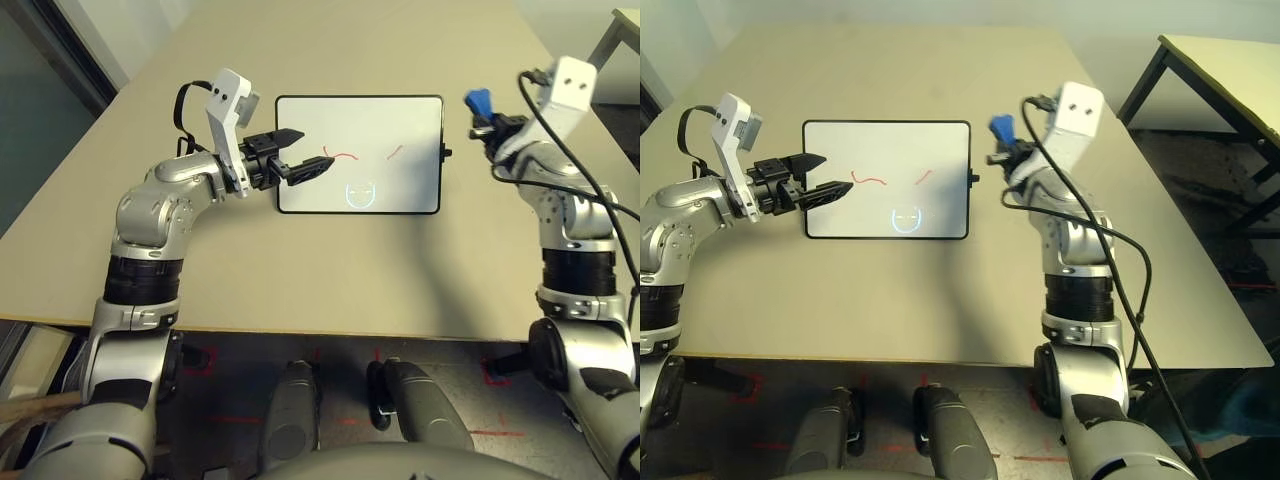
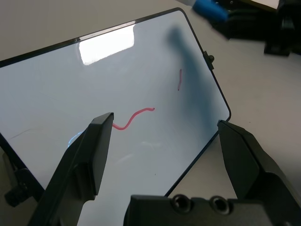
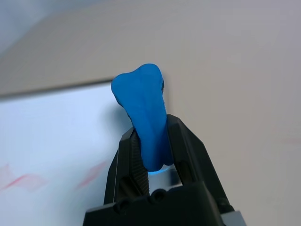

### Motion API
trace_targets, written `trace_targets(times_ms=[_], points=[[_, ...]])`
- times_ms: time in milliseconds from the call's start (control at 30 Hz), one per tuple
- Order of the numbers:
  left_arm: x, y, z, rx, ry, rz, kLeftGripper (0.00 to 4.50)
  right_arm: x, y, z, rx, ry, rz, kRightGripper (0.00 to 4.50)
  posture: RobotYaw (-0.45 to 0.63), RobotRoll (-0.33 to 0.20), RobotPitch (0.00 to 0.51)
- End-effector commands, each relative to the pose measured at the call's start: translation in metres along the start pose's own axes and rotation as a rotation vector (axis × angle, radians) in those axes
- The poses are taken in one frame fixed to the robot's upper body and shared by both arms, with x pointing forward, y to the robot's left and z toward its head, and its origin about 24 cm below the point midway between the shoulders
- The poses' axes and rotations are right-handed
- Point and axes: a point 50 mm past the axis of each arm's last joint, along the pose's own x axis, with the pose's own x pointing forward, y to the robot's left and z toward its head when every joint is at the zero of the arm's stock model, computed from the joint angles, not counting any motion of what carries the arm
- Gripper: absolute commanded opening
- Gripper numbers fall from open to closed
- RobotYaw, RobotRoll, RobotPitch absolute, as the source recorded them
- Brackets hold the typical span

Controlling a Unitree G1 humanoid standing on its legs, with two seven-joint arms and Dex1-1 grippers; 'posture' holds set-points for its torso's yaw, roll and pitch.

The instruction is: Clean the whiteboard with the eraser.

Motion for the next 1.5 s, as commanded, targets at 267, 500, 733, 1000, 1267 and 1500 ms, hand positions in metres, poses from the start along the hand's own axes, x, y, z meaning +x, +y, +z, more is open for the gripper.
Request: trace_targets(times_ms=[267, 500, 733, 1000, 1267, 1500], points=[[0.002, -0.001, -0.001, 0.007, 0.016, -0.016, 4.5, 0.024, 0.028, -0.051, -0.142, 0.092, 0.103, 0.82, -0.01, 0.0, 0.112], [0.001, -0.003, -0.001, 0.01, 0.017, -0.016, 4.5, 0.033, 0.011, -0.048, -0.242, 0.011, 0.033, 0.82, 0.0, 0.0, 0.111], [0.001, -0.004, 0.001, 0.012, 0.016, -0.021, 4.5, 0.035, 0.012, -0.06, -0.286, 0.016, 0.032, 0.81, 0.0, 0.0, 0.11], [0.003, -0.005, 0.004, 0.016, 0.015, -0.03, 4.5, 0.029, 0.034, -0.082, -0.296, 0.108, 0.123, 0.81, 0.0, 0.0, 0.108], [0.004, -0.007, 0.004, 0.014, 0.015, -0.037, 4.5, 0.027, 0.022, -0.078, -0.314, 0.103, 0.056, 0.81, -0.01, 0.0, 0.114], [0.004, -0.008, 0.003, 0.011, 0.015, -0.039, 4.5, 0.028, -0.01, -0.052, -0.33, 0.05, -0.1, 0.8, -0.01, 0.0, 0.118]])
